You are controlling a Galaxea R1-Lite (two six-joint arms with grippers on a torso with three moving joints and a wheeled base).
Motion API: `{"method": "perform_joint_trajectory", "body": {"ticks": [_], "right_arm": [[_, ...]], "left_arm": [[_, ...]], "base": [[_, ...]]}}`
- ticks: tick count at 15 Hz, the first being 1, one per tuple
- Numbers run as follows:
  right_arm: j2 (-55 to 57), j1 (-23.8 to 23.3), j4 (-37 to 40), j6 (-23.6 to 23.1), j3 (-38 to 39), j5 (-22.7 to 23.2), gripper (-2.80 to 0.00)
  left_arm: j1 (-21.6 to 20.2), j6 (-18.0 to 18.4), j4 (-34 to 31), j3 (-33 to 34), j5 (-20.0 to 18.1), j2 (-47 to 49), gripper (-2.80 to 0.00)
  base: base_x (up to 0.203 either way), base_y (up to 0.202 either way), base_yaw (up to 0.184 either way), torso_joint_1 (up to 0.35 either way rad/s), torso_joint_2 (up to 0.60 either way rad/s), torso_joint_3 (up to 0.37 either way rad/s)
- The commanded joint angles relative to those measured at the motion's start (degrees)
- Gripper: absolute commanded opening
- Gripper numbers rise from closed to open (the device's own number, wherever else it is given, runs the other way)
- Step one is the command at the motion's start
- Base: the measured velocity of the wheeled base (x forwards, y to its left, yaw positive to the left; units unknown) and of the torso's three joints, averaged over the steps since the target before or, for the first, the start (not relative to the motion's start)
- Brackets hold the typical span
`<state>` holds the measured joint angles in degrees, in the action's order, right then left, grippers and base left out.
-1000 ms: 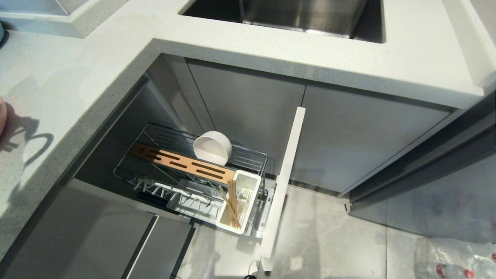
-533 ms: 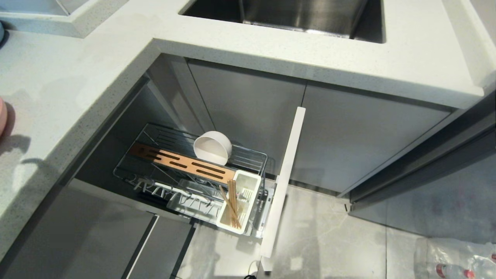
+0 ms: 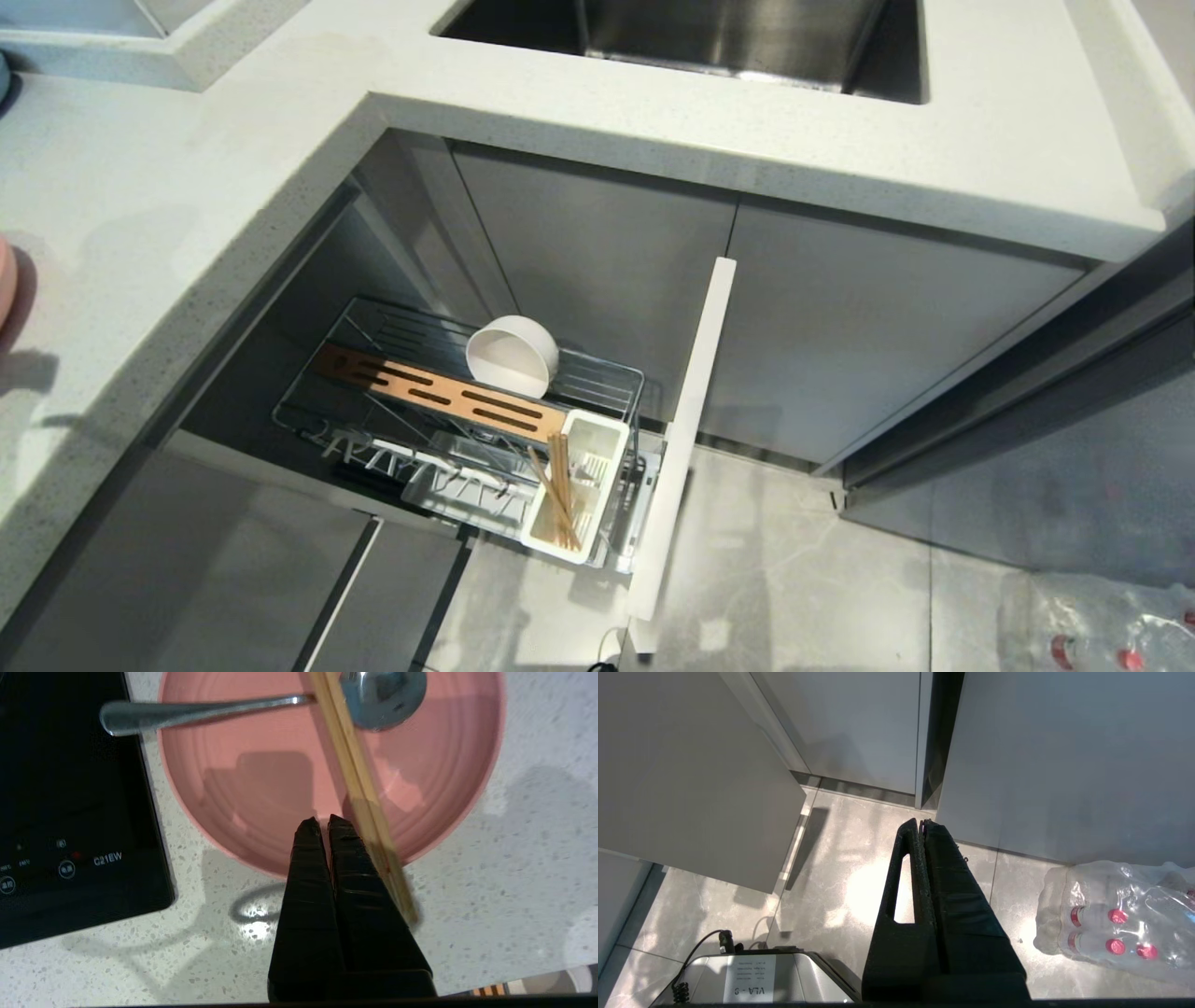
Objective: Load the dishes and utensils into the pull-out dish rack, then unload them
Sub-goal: Pick up the chopsticks and place it in the cupboard
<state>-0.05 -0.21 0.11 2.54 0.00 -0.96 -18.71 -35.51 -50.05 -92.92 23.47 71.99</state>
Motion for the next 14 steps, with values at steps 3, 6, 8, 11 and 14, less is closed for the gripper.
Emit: {"method": "perform_joint_trajectory", "body": {"ticks": [3,6,8,11,14], "right_arm": [[0.05,0.03,-0.02,0.01,0.09,0.00,-2.80],[0.05,-0.04,-0.02,0.01,0.09,0.00,-2.80],[0.05,-0.06,0.07,0.01,0.09,0.00,-2.80],[0.05,0.02,0.00,0.01,0.09,0.00,-2.80],[0.05,0.01,0.00,0.01,0.09,0.00,-2.80]], "left_arm": [[-1.61,-0.25,-0.22,1.65,-0.19,-0.58,-2.80],[-4.84,-0.22,0.26,1.44,-1.70,0.97,0.00],[-5.20,-0.55,1.88,1.41,-5.32,1.71,0.00],[-7.77,-1.71,4.22,1.49,-12.45,3.31,0.00],[-10.87,-4.46,4.50,1.83,-14.24,4.92,0.00]], "base": [[0.000,0.000,0.000,0.000,0.00,0.000],[0.000,0.000,0.000,0.000,0.00,0.000],[0.000,0.000,0.000,0.000,0.00,0.000],[0.000,0.000,0.000,0.000,0.00,0.000],[0.000,0.000,0.000,0.000,0.00,0.000]]}}
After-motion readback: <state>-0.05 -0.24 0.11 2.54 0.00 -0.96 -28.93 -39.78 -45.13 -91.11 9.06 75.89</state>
